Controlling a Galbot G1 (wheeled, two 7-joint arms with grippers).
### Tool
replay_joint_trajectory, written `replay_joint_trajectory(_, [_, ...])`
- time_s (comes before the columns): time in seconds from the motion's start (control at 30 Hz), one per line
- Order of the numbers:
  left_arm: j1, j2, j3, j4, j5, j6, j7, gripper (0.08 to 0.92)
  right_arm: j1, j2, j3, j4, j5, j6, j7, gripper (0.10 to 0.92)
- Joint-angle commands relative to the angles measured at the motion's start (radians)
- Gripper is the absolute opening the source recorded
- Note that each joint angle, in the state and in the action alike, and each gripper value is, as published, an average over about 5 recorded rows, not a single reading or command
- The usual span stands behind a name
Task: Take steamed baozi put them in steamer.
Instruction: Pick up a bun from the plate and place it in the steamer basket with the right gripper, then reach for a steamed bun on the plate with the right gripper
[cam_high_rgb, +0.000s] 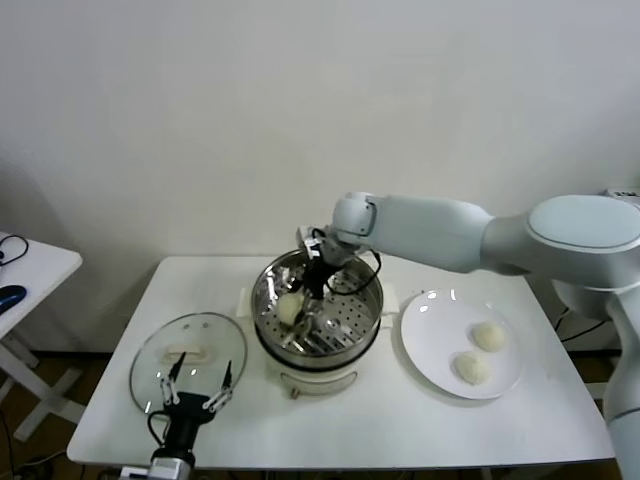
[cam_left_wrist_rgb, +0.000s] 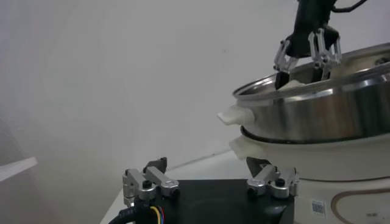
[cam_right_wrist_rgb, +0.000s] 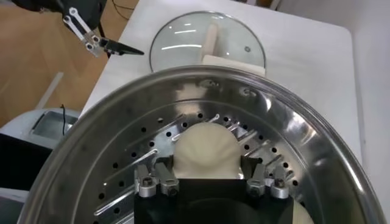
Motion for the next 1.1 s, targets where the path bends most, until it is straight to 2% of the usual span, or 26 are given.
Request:
replay_joint_trajectory(0.03, [-0.001, 0.0, 0.001, 0.001, 0.002, 0.0, 0.0, 0.823, -0.013, 0.011, 0.002, -0.01, -0.01, 0.0, 0.002, 0.713])
replay_joint_trajectory(0.2, [-0.001, -0.001, 0.0, 0.002, 0.001, 0.0, 0.0, 0.823, -0.019, 0.012, 0.002, -0.012, -0.02, 0.004, 0.009, 0.726])
replay_joint_trajectory(0.43, [0.0, 0.0, -0.002, 0.001, 0.0, -0.001, 0.0, 0.823, -0.016, 0.011, 0.005, -0.008, -0.025, 0.012, 0.008, 0.817])
replay_joint_trajectory(0.63, [0.001, 0.003, -0.003, 0.0, 0.0, -0.003, 0.001, 0.823, 0.036, -0.027, 0.006, 0.03, -0.024, 0.016, -0.014, 0.823])
replay_joint_trajectory(0.77, [0.003, 0.005, -0.001, 0.003, -0.002, -0.007, 0.001, 0.823, 0.107, -0.102, 0.001, 0.113, -0.021, 0.016, -0.035, 0.823])
replay_joint_trajectory(1.1, [-0.001, 0.017, -0.001, 0.0, -0.016, -0.015, 0.001, 0.823, 0.313, -0.411, -0.057, 0.328, -0.044, 0.041, -0.088, 0.823])
